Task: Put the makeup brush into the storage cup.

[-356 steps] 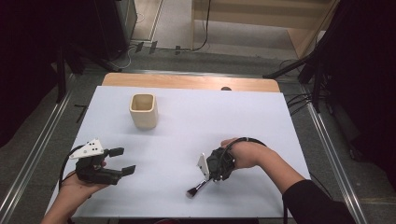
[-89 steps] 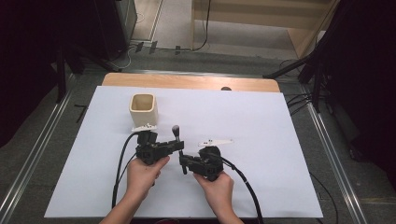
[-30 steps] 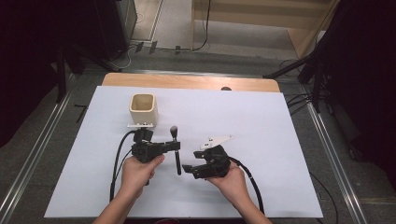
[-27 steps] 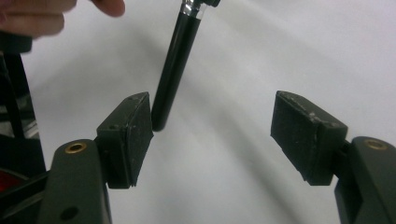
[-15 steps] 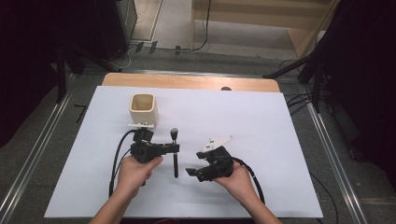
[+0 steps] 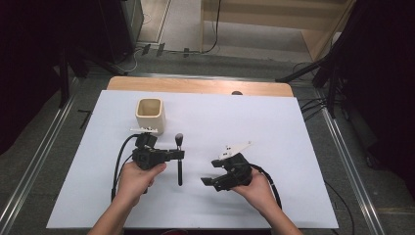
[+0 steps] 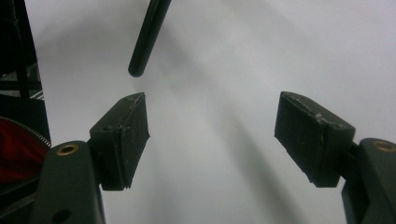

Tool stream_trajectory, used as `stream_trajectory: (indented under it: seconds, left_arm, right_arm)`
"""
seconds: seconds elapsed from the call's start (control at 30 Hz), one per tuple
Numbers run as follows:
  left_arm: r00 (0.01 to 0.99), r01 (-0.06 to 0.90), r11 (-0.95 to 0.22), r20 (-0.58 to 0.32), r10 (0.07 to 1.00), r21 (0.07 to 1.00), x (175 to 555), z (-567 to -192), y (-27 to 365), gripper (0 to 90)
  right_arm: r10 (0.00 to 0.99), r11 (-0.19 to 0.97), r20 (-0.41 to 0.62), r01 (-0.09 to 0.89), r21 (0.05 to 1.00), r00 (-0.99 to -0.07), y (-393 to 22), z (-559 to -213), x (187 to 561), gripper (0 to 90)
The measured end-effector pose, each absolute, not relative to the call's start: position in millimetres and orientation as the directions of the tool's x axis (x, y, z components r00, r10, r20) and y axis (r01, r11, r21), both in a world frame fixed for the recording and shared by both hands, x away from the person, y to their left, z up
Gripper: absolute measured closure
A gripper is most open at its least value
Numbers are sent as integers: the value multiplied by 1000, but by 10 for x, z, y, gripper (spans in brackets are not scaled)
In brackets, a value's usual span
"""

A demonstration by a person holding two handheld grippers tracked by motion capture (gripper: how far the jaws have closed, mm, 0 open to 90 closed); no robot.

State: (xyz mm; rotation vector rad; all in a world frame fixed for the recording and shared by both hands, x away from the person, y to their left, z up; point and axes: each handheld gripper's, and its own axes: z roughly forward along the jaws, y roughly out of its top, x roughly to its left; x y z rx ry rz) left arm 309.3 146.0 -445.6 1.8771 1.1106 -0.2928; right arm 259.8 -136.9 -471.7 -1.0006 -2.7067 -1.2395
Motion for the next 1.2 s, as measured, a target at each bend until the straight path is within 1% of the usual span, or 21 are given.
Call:
stream_trajectory:
  seconds: [0.17, 0.43, 0.87, 1.03, 1.2]
  left_arm:
    - [586, 779, -204, -572, 574, 593, 3092, -4413, 1478, 787]
    - [599, 766, -216, -551, 582, 605, 3104, -4380, 1550, 787]
    - [588, 767, -190, -553, 591, 612, 3151, -4318, 1711, 786]
    - [595, 763, -191, -556, 581, 617, 3169, -4297, 1769, 786]
    - [594, 762, -190, -551, 586, 619, 3184, -4271, 1816, 786]
  right_arm:
    - [545, 474, 269, 557, 682, -794, -1433, -4698, 2595, 267]
    - [552, 476, 254, 551, 685, -794, -1549, -4714, 2562, 267]
    - [558, 466, 256, 553, 690, -790, -1773, -4707, 2474, 267]
    - [568, 460, 252, 556, 692, -784, -1859, -4713, 2455, 267]
    - [562, 475, 248, 553, 684, -789, -1927, -4718, 2426, 267]
